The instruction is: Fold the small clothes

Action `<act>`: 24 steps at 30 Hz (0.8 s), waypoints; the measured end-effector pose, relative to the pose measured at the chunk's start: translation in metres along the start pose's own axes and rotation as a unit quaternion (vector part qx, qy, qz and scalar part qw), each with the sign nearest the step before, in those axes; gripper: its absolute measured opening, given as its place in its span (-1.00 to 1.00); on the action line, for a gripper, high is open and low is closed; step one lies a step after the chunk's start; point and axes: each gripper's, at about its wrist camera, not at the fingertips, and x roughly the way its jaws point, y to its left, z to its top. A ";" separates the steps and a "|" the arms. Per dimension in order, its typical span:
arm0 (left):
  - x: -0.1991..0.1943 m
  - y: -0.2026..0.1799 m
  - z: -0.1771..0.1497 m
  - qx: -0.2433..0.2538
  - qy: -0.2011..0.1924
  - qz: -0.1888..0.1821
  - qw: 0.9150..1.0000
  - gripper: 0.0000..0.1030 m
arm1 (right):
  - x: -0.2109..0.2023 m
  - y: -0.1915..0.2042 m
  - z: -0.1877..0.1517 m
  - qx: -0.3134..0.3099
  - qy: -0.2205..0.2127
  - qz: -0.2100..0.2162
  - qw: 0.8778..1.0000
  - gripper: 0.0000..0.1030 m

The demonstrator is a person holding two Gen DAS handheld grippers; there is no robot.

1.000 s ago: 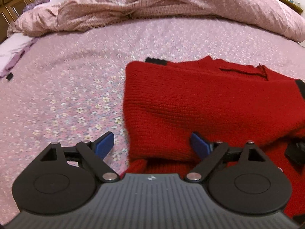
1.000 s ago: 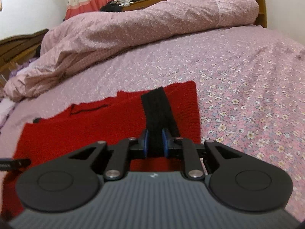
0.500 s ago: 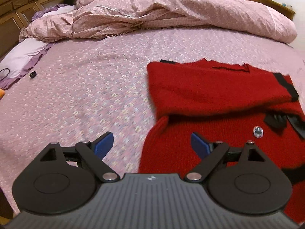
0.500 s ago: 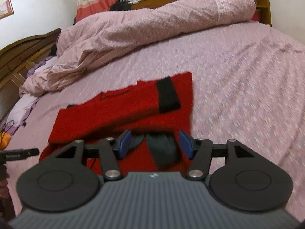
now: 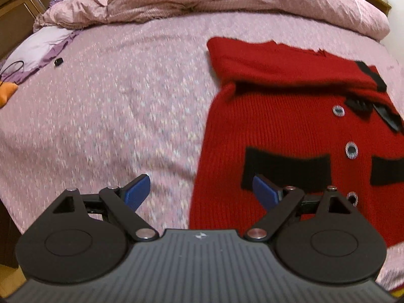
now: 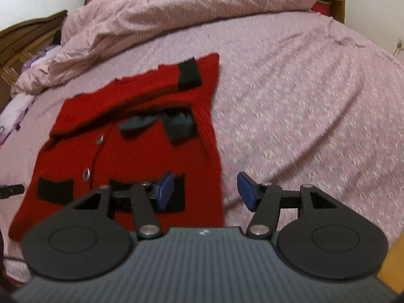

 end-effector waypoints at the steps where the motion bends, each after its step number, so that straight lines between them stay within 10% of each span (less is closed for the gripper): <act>1: 0.001 -0.001 -0.004 0.001 0.004 -0.002 1.000 0.77 | 0.000 -0.001 -0.004 0.001 0.005 0.001 1.000 0.14; 24: 0.020 -0.016 -0.028 0.022 0.062 -0.035 0.997 0.77 | 0.023 0.003 -0.037 -0.008 0.097 0.067 0.993 0.15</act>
